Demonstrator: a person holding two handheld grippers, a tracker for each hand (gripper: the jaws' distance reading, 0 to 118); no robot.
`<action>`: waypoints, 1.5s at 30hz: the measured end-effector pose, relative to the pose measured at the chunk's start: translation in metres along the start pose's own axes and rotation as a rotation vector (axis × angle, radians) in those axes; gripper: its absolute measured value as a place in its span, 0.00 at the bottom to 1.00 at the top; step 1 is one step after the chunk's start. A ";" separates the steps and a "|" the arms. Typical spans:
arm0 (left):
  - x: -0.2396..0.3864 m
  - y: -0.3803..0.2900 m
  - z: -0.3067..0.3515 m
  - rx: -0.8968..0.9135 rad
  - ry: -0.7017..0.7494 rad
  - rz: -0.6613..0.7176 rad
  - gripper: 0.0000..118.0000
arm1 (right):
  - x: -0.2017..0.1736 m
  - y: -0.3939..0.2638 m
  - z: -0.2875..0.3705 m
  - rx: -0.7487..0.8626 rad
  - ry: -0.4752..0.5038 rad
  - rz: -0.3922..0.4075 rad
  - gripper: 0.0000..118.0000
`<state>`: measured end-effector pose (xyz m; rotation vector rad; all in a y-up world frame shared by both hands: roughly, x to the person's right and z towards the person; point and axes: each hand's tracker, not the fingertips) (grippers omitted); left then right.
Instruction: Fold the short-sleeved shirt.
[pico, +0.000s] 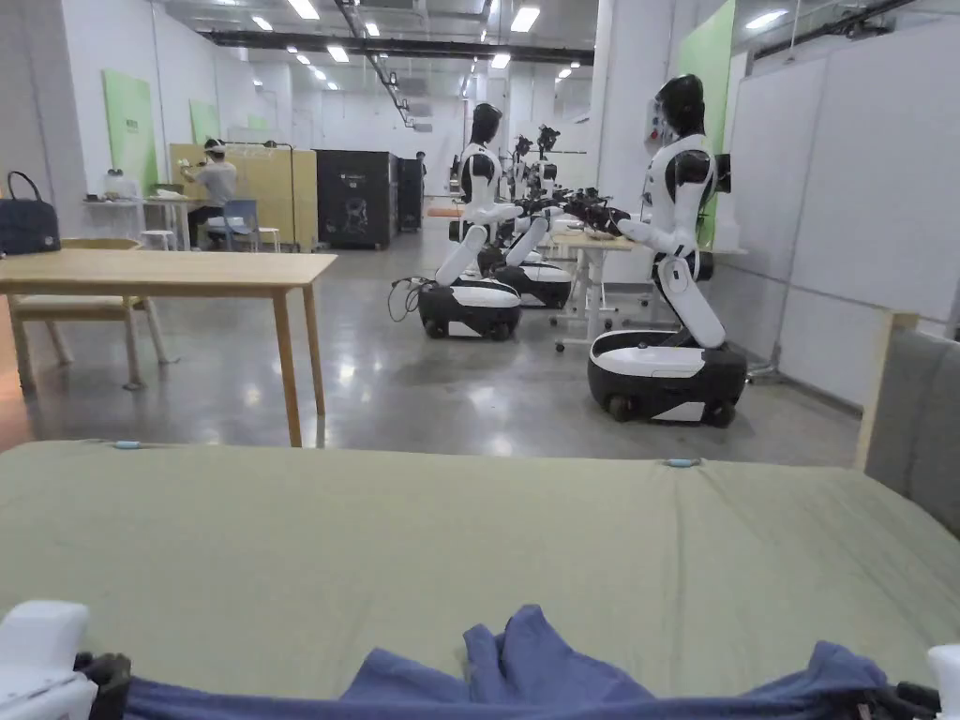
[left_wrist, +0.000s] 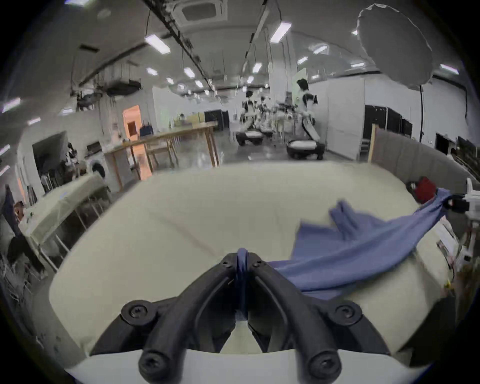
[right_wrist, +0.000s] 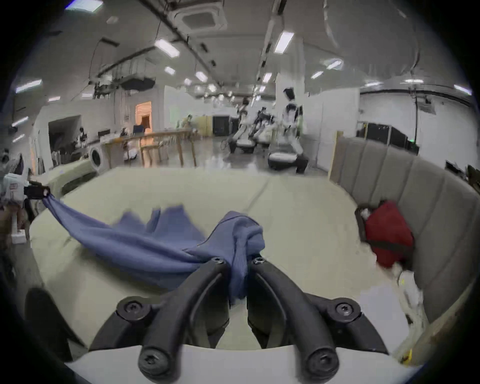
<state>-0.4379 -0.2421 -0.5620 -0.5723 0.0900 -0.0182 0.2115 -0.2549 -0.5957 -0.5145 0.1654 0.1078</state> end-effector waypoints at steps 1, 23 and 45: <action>-0.004 -0.028 -0.004 -0.073 0.000 0.004 0.04 | -0.003 -0.023 0.000 -0.056 0.022 -0.009 0.10; 0.135 -0.048 0.101 0.229 -0.058 -0.111 0.28 | -0.171 -0.011 0.076 0.331 0.084 -0.174 0.11; -0.026 -0.111 0.003 -0.211 0.086 0.096 0.98 | -0.183 -0.025 0.028 0.182 0.110 -0.111 0.01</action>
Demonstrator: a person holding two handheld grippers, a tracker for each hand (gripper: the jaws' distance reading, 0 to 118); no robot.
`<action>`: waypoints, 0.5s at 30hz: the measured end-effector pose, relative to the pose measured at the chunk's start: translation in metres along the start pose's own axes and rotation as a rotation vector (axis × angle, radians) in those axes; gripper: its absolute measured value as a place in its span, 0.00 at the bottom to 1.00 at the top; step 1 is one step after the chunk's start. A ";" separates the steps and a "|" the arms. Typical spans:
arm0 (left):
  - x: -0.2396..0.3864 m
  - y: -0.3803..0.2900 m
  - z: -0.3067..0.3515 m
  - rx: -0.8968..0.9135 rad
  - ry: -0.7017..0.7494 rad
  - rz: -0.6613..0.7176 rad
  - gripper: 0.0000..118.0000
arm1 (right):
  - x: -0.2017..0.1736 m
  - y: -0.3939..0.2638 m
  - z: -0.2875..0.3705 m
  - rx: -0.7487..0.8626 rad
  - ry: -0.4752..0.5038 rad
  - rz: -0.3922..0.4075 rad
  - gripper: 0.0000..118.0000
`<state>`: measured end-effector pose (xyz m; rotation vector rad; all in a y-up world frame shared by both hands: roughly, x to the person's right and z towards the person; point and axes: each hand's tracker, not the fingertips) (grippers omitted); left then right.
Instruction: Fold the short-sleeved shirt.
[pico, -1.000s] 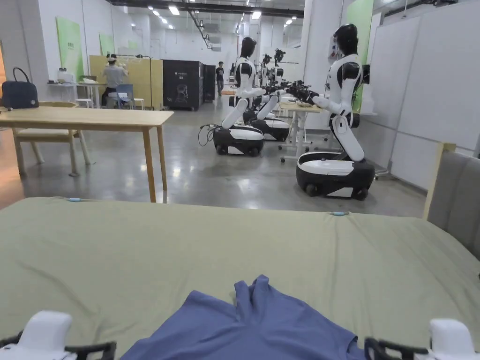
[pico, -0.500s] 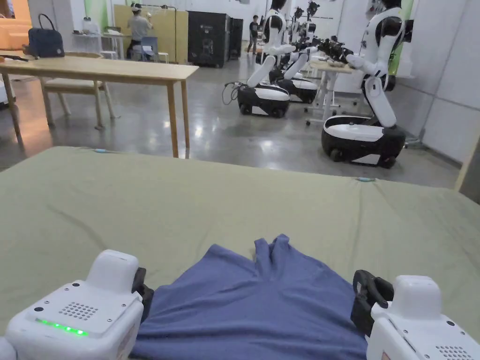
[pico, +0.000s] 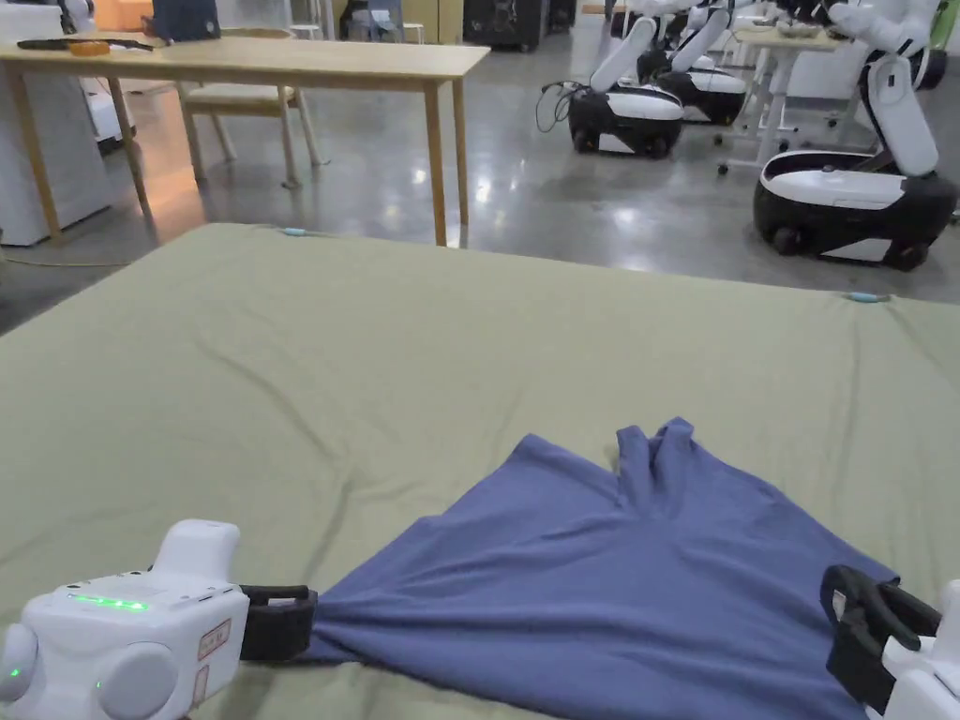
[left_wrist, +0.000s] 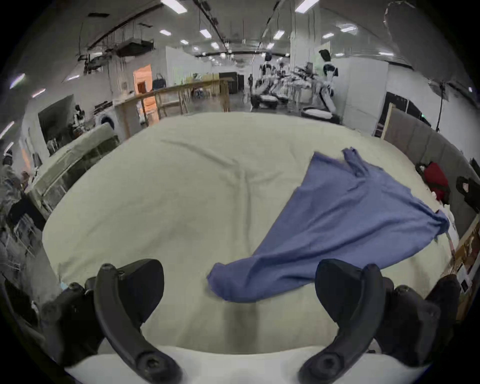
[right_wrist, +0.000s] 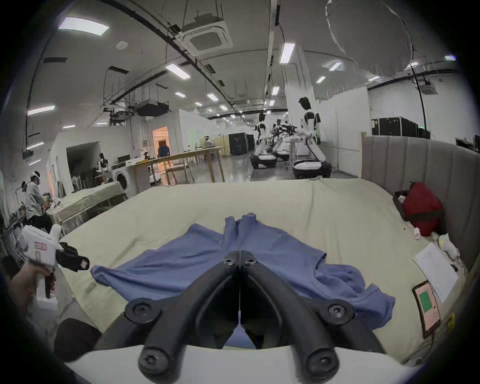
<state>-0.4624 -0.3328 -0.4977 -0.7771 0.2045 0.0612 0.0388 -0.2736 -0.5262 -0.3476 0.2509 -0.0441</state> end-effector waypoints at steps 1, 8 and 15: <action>0.007 0.008 -0.009 -0.011 -0.011 0.011 0.98 | 0.000 -0.001 -0.004 -0.010 0.000 0.006 0.01; 0.001 -0.002 -0.067 -0.174 -0.083 0.019 0.09 | 0.009 -0.004 -0.027 -0.060 -0.016 0.004 0.01; 0.024 0.011 -0.004 0.041 -0.030 -0.081 0.04 | 0.030 0.023 -0.072 -0.144 -0.012 0.088 0.01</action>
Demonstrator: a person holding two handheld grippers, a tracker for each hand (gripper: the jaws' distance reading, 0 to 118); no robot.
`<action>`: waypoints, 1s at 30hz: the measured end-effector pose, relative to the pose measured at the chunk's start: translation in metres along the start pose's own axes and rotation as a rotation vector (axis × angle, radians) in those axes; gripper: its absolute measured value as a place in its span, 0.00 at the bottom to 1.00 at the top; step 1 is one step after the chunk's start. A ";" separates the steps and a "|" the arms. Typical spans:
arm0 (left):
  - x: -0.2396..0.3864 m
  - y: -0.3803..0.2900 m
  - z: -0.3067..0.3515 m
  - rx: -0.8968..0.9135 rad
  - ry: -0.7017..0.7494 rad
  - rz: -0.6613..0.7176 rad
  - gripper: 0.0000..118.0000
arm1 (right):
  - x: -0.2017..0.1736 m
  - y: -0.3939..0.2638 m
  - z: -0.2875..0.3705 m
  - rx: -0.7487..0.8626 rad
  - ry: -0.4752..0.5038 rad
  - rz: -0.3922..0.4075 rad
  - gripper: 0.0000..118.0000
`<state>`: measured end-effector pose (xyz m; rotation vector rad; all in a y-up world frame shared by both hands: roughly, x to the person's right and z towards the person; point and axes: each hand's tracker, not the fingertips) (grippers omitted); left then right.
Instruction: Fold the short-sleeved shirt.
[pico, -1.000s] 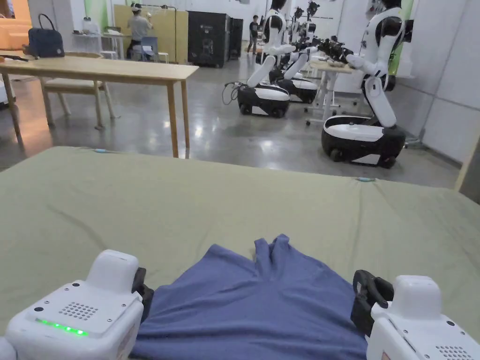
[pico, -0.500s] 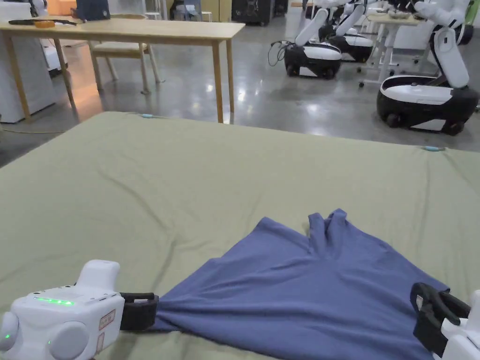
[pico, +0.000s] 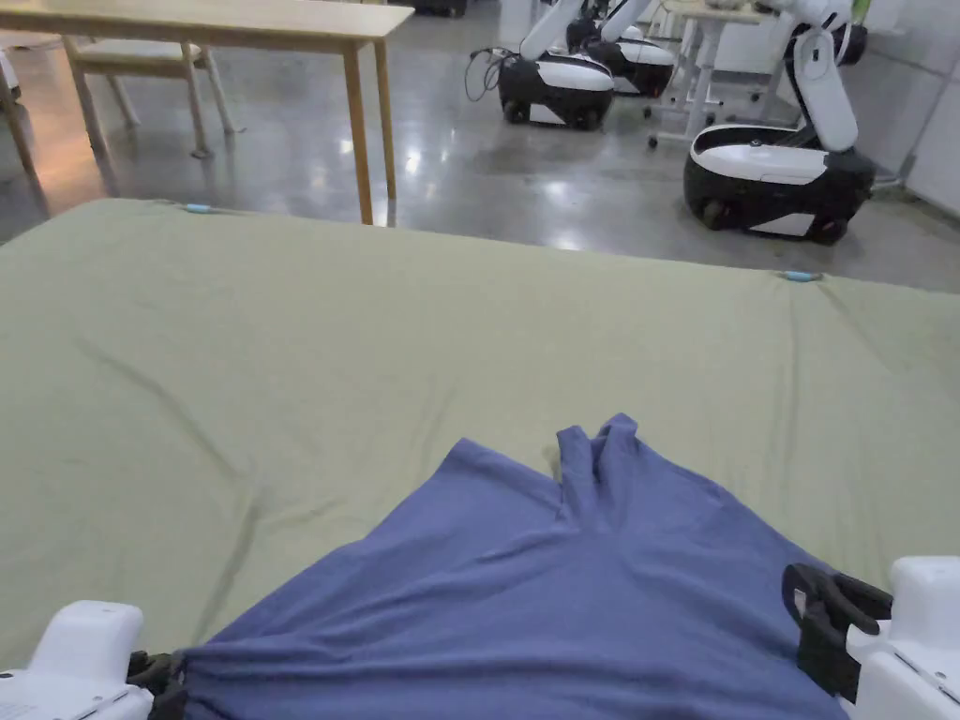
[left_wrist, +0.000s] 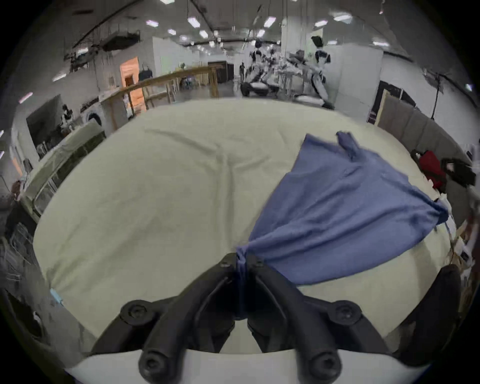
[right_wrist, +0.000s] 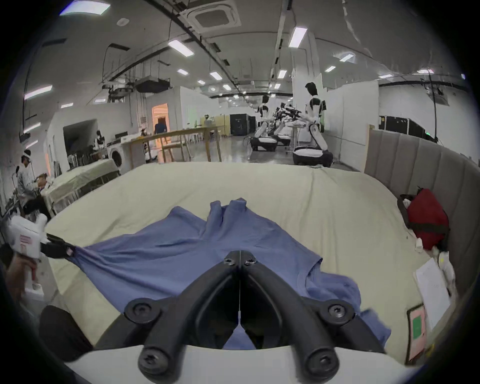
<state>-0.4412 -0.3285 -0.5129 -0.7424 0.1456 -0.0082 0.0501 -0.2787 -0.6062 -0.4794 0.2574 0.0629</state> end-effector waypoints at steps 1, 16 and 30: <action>0.003 0.000 0.008 -0.009 -0.060 0.066 0.04 | 0.004 0.009 -0.016 -0.027 -0.006 0.031 0.01; 0.010 0.015 0.005 -0.032 -0.101 0.024 0.04 | 0.069 0.042 -0.303 -0.502 0.055 0.266 0.97; 0.006 0.021 -0.006 -0.006 -0.109 0.032 0.04 | 0.046 0.052 -0.207 -0.308 0.112 0.044 0.04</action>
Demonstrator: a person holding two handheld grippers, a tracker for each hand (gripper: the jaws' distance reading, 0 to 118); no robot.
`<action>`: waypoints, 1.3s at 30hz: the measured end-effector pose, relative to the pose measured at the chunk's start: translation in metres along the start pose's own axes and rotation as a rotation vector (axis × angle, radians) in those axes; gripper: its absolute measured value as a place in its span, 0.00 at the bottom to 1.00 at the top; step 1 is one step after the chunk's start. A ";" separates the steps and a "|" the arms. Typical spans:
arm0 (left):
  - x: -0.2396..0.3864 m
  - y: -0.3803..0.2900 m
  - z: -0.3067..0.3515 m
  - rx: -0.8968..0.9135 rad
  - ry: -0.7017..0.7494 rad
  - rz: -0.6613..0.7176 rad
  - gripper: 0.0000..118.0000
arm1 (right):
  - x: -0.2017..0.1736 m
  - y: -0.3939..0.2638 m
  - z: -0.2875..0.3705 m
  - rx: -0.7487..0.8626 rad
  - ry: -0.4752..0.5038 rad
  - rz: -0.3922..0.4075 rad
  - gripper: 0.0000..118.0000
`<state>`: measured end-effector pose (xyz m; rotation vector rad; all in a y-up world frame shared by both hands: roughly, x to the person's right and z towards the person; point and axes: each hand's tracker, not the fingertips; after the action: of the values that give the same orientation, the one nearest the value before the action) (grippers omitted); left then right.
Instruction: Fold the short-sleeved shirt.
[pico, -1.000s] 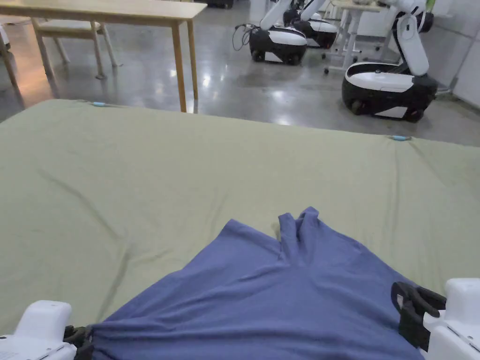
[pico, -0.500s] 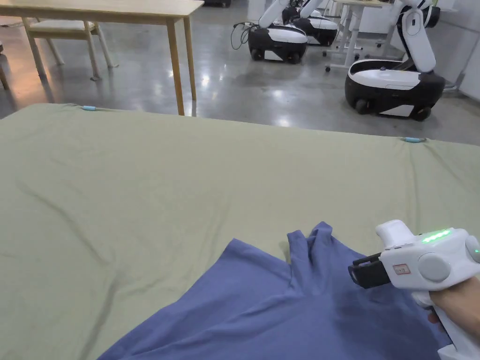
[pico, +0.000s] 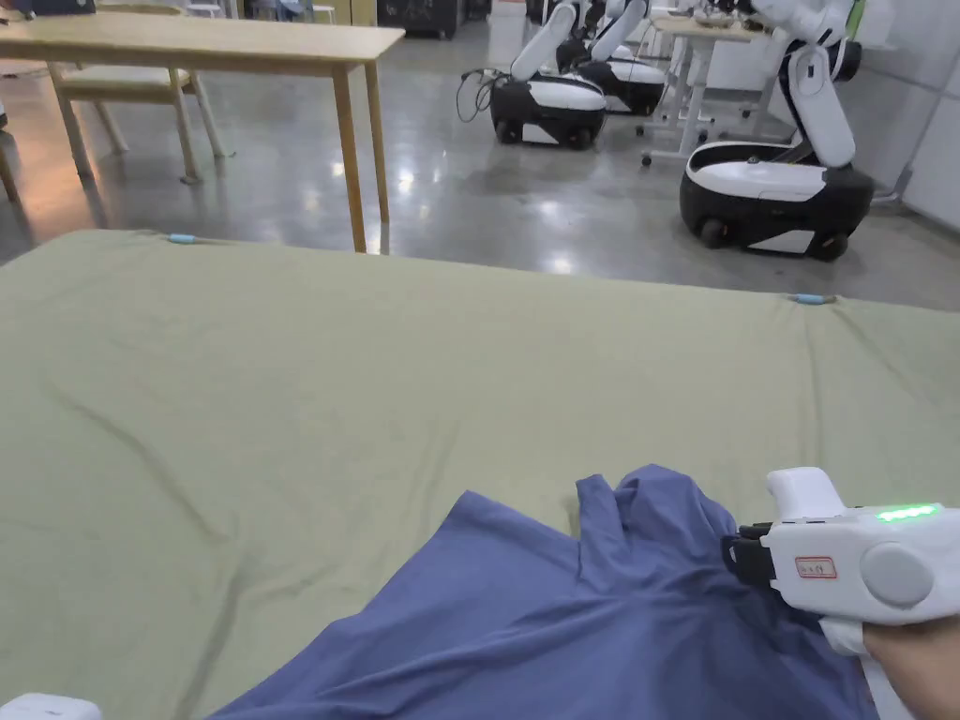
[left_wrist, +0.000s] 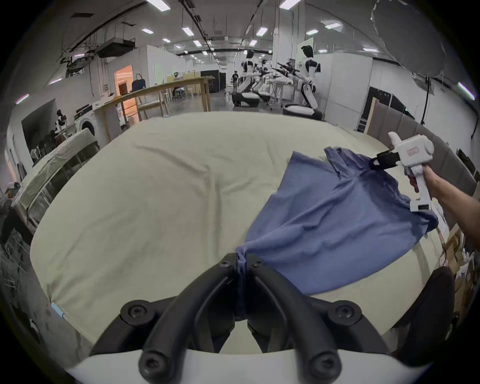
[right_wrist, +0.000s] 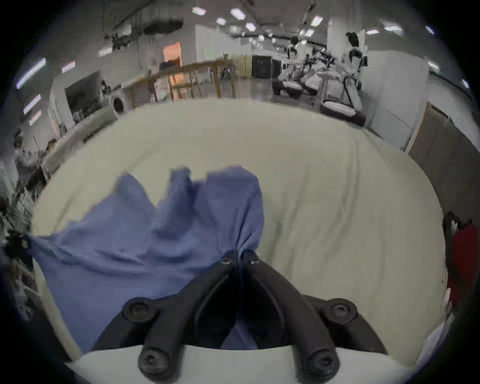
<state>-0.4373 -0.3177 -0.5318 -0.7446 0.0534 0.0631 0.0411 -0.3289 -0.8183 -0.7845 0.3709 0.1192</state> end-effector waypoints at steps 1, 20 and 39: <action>0.000 0.005 0.003 0.020 0.005 0.001 0.04 | -0.002 0.001 0.021 0.048 0.025 -0.031 0.04; 0.022 0.322 0.092 0.529 0.094 -0.042 0.03 | 0.014 0.184 0.354 0.733 -0.171 0.054 0.03; 0.039 0.393 0.080 0.618 0.185 -0.089 0.03 | 0.052 0.219 0.330 0.790 -0.188 -0.001 0.03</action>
<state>-0.4266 0.0261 -0.7411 -0.1322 0.2064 -0.1055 0.1292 0.0576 -0.7707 0.0084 0.2084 0.0369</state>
